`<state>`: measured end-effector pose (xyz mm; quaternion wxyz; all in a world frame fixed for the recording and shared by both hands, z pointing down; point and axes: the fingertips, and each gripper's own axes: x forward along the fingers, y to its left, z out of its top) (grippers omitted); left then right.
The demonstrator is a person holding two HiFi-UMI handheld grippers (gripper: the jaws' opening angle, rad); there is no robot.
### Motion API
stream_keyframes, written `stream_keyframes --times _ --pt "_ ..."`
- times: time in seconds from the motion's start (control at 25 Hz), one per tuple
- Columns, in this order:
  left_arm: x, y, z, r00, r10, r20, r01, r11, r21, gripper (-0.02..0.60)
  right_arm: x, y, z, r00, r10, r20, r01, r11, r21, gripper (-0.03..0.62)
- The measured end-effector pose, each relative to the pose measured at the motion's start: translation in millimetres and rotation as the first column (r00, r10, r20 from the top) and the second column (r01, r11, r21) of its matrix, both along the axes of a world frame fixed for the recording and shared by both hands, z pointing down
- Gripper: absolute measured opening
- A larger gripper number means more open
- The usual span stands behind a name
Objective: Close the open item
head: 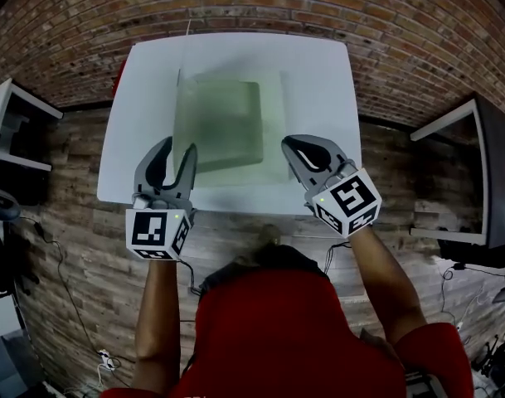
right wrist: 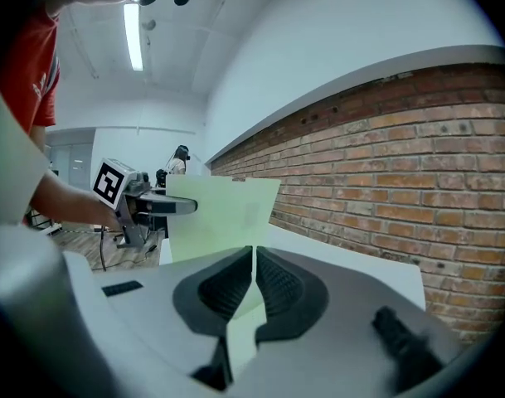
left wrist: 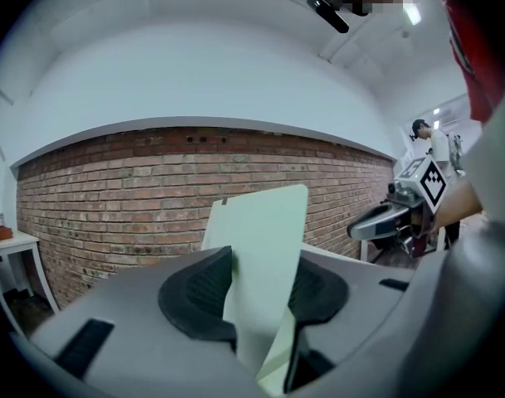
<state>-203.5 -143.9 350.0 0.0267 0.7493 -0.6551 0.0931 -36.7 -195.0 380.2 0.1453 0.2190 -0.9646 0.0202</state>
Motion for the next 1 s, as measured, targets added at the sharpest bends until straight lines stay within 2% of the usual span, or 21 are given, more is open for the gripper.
stream_keyframes --times 0.08,0.28,0.44,0.6,0.72,0.8,0.92,1.0 --pt "1 -3 1 1.000 -0.020 0.009 0.020 1.000 -0.002 0.121 2 -5 8 1.000 -0.016 -0.014 0.016 1.000 -0.011 0.034" --pt "2 -9 2 0.996 -0.080 0.042 0.080 0.997 0.003 0.050 5 -14 31 0.996 -0.059 -0.069 0.057 0.998 -0.027 0.034" --pt "7 -12 3 0.995 -0.090 0.042 0.090 0.996 0.003 0.043 6 -20 48 0.991 -0.072 -0.116 0.066 0.996 -0.052 0.034" --pt "11 -16 6 0.997 -0.064 0.031 0.064 0.998 0.003 0.043 9 -30 64 0.985 -0.035 -0.167 0.021 0.996 -0.085 0.035" --pt "15 -17 11 0.998 -0.032 0.052 0.033 0.999 -0.015 0.043 11 -32 77 0.982 -0.002 -0.189 -0.025 0.990 -0.137 0.053" --pt "21 -21 10 0.996 -0.011 0.083 0.013 1.000 -0.015 0.043 14 -32 86 0.979 0.000 -0.202 -0.037 0.983 -0.179 0.118" --pt "36 -28 13 0.987 0.036 0.154 -0.033 0.999 -0.023 0.043 19 -32 102 0.975 -0.008 -0.220 -0.048 0.968 -0.247 0.147" --pt "47 -29 19 0.977 0.073 0.202 -0.065 0.997 -0.042 0.043 20 -28 113 0.977 -0.024 -0.213 -0.047 0.946 -0.320 0.156"
